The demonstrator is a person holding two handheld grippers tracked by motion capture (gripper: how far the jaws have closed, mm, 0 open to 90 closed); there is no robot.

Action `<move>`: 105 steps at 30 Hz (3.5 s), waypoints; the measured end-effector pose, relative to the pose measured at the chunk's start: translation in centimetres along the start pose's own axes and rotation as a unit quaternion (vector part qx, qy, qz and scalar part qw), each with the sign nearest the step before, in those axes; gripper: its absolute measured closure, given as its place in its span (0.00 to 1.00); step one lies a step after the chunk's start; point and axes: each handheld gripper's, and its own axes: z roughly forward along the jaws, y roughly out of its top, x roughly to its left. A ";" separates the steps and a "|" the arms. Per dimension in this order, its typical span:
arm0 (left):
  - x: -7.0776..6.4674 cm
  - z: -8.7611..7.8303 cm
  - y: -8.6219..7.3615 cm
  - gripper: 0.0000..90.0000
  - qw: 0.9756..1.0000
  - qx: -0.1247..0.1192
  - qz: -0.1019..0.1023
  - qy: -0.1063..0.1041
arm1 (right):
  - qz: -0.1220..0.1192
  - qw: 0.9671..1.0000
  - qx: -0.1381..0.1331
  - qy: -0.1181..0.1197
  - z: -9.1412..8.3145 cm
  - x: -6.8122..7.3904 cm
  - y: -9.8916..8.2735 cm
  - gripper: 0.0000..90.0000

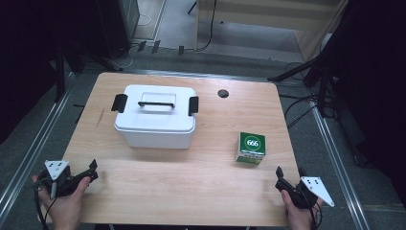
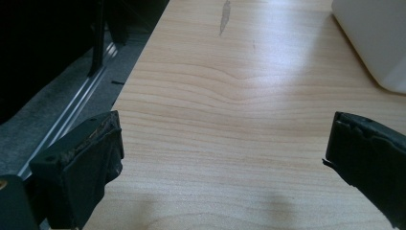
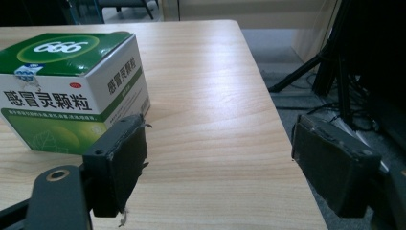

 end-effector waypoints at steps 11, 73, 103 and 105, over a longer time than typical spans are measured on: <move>-0.6 0.6 0.8 0.10 0.999 0.016 -0.010 0.033 | -0.046 0.999 0.020 -0.013 0.4 1.3 0.1 0.29; -7.8 6.0 7.8 1.00 0.990 -0.012 0.002 -0.143 | -0.091 0.972 0.034 0.212 11.9 24.6 6.4 1.00; -8.9 3.0 5.1 0.85 0.988 -0.027 0.024 -0.147 | -0.099 0.975 0.017 0.200 8.0 20.4 6.4 0.79; -8.5 2.7 4.9 0.81 0.989 -0.027 0.027 -0.142 | -0.109 0.979 0.006 0.173 7.2 18.6 7.2 0.75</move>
